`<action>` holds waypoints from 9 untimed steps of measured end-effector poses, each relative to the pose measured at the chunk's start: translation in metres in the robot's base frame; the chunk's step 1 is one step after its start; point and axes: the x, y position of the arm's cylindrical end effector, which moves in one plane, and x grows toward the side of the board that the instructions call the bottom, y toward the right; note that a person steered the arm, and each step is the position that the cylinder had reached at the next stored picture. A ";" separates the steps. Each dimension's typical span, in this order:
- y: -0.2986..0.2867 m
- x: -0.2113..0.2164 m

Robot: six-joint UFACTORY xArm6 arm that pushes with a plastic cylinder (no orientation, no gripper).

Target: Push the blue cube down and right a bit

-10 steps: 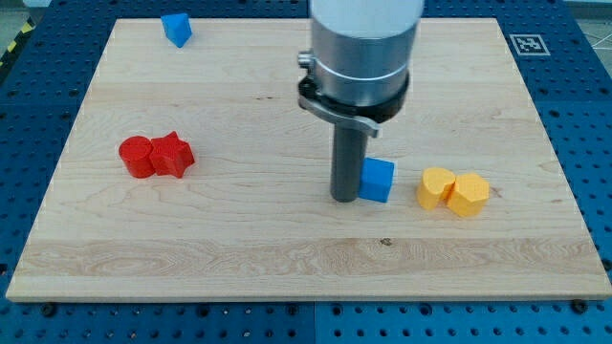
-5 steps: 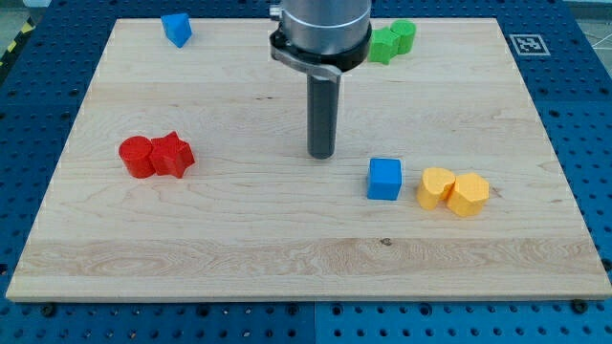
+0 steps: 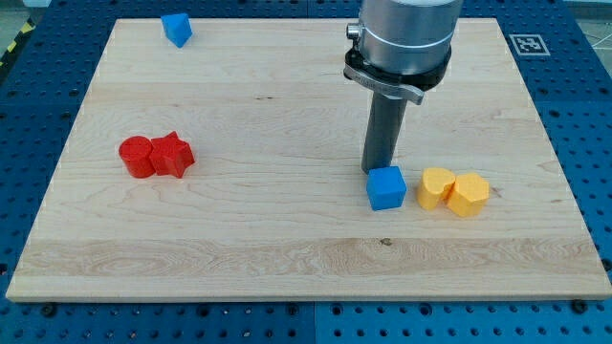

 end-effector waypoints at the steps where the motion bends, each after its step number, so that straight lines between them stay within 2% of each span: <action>1: 0.009 0.000; 2: 0.006 -0.008; 3: -0.049 -0.011; 4: -0.057 -0.001; 8: -0.047 0.035; 9: -0.024 0.041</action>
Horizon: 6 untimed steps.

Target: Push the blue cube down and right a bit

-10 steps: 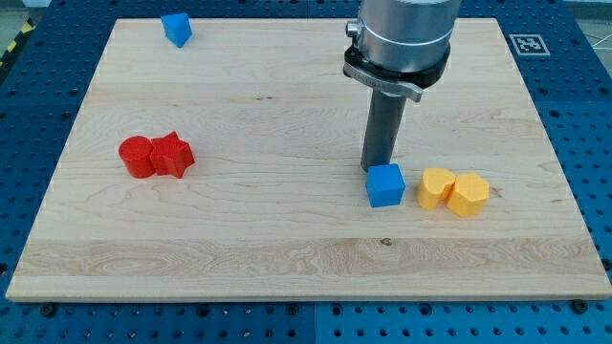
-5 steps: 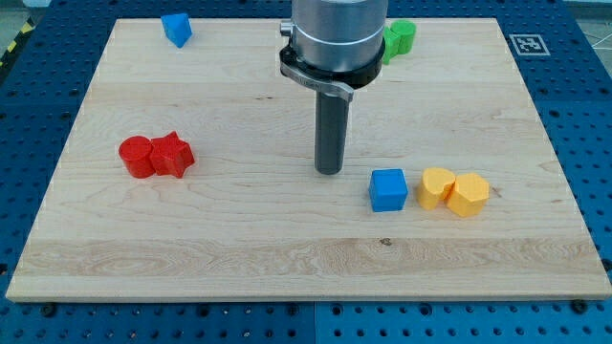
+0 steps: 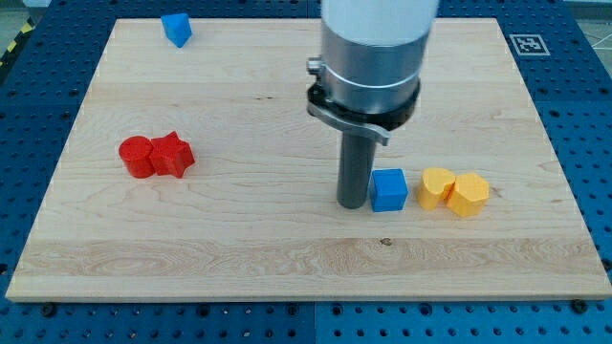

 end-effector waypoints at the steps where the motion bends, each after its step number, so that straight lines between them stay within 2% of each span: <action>1: 0.006 -0.006; 2: -0.007 -0.017; 4: 0.005 -0.018; 5: 0.006 -0.047; 6: 0.045 -0.058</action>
